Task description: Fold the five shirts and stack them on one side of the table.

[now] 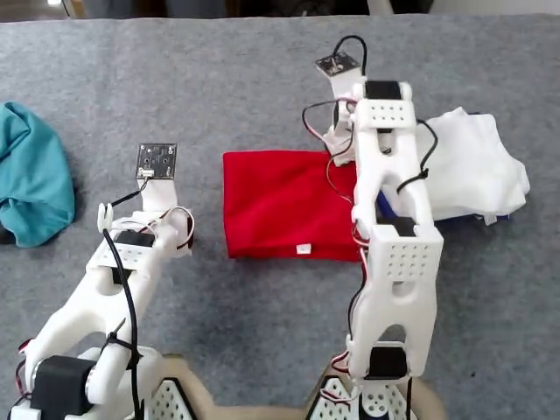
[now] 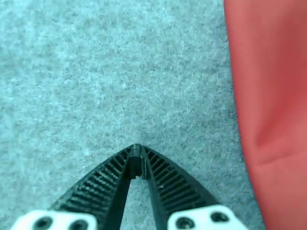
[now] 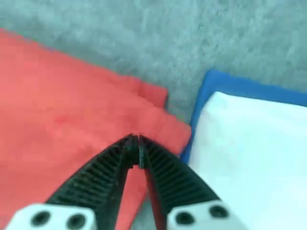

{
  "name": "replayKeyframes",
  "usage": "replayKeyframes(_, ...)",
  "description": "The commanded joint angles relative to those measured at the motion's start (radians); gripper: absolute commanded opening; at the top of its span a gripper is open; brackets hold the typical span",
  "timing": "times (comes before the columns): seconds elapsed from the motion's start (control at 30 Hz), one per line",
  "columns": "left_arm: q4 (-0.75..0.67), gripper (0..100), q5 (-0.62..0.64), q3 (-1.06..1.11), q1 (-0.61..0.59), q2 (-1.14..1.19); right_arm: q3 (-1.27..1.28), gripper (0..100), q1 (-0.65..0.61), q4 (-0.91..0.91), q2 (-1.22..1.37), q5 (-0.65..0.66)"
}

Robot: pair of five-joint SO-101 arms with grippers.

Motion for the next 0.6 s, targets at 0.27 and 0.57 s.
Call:
replayKeyframes(0.27,-0.014,3,0.006,-0.01,-0.01,-0.023,-0.064,1.3,-0.077,0.233,-0.343,0.037)
replayKeyframes(0.57,0.046,3,-0.002,-0.139,0.001,-0.034,0.693,1.4,-0.054,-0.015,-0.677,0.078)
